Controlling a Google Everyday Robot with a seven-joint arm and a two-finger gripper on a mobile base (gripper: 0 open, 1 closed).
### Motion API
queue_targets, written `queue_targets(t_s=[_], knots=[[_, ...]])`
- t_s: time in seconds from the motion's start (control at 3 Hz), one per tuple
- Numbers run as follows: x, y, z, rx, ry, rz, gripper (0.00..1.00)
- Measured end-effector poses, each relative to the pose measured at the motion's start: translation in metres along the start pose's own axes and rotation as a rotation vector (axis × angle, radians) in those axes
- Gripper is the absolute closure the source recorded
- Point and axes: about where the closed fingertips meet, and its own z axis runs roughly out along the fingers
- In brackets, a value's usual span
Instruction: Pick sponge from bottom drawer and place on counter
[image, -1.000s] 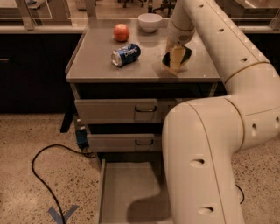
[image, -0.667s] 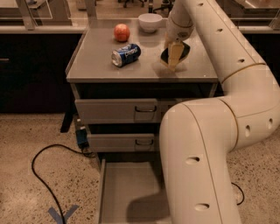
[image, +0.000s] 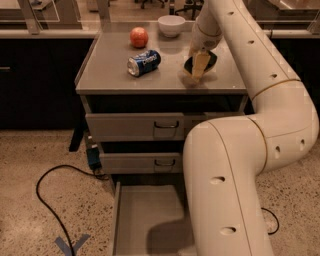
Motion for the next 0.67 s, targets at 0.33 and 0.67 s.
queue_targets(t_s=[0.33,0.67], knots=[[0.0041,-0.0145,0.0177,0.066,-0.059,0.031,1.00],[0.0052,-0.0208,0.0269,0.095,-0.100,0.053,1.00]])
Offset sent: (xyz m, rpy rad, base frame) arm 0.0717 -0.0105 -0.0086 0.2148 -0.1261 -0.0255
